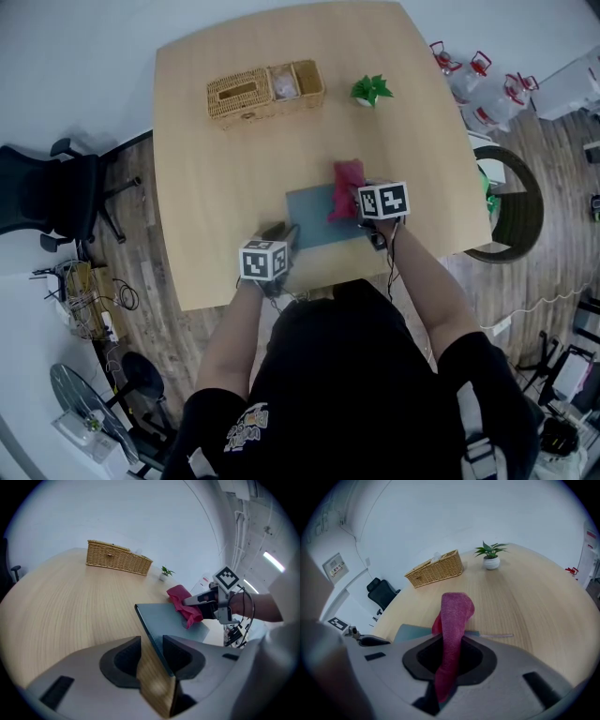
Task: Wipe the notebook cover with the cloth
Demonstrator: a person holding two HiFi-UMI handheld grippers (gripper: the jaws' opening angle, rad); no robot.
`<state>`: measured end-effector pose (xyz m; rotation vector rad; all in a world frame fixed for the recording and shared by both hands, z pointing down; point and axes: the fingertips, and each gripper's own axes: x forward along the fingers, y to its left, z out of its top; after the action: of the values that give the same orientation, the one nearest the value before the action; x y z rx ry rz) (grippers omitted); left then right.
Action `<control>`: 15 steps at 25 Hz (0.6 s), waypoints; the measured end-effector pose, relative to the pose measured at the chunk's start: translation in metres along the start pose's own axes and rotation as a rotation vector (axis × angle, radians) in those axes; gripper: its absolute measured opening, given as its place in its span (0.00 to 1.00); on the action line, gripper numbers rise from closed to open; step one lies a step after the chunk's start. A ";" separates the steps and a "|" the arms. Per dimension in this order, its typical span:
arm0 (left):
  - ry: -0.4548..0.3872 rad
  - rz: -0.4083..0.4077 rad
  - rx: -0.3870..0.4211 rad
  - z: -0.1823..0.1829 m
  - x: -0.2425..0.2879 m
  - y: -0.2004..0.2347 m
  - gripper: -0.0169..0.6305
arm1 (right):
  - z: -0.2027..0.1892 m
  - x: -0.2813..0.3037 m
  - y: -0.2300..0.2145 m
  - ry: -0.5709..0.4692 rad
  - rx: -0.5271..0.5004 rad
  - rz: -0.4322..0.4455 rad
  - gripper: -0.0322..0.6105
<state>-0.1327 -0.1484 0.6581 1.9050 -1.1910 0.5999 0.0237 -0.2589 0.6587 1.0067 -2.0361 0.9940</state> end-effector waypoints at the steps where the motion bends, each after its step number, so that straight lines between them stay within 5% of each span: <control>1: 0.000 0.001 0.000 0.000 0.000 0.000 0.24 | -0.001 -0.002 -0.005 -0.002 0.007 -0.008 0.16; 15: -0.001 -0.002 0.001 0.000 -0.001 0.000 0.24 | -0.007 -0.032 -0.051 -0.051 0.070 -0.134 0.16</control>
<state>-0.1331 -0.1483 0.6571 1.9070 -1.1897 0.5982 0.0838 -0.2631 0.6541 1.2006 -1.9575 0.9836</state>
